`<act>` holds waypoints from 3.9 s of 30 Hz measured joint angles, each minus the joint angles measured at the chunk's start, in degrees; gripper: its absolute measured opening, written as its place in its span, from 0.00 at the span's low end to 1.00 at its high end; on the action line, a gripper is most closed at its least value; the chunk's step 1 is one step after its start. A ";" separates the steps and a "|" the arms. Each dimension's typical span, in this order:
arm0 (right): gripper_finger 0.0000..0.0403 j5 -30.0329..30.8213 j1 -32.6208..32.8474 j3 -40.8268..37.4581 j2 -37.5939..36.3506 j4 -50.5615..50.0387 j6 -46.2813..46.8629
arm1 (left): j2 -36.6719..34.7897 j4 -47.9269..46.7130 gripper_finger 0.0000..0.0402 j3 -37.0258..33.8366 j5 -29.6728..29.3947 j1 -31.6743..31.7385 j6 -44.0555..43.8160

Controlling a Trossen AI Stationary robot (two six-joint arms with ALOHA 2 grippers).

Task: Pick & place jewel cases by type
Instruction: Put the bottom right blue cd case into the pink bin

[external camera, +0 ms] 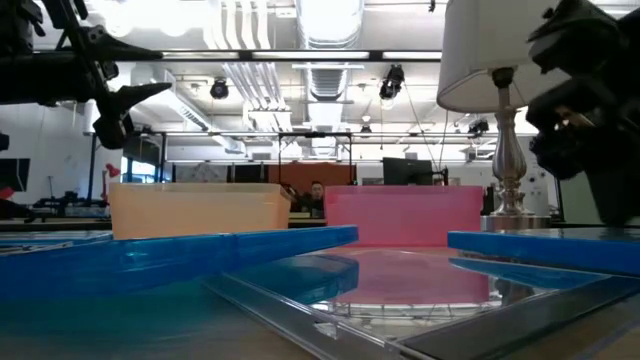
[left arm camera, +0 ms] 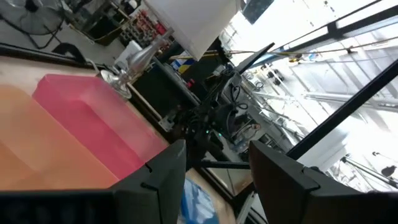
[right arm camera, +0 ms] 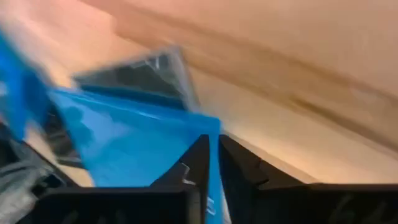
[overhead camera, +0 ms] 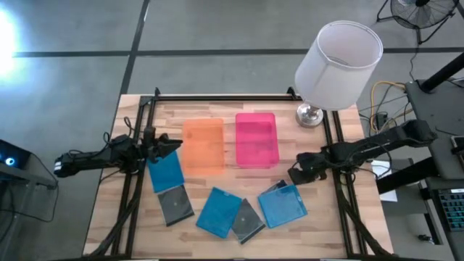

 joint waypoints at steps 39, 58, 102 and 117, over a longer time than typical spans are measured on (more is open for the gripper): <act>0.55 6.17 0.00 9.09 1.04 -17.43 -22.23 | 43.33 -5.04 0.39 35.68 3.68 -4.23 2.38; 0.55 -2.76 1.03 -3.90 -8.89 -2.32 -17.89 | 81.68 -4.20 0.39 52.02 -1.50 -20.50 -2.15; 0.53 -1.15 9.37 -9.32 0.89 20.81 -11.62 | 136.57 -38.60 0.39 117.48 10.17 -22.02 15.72; 0.27 -1.14 9.28 3.43 -7.00 7.60 -11.60 | 134.89 -38.97 0.39 117.84 3.95 -20.20 18.24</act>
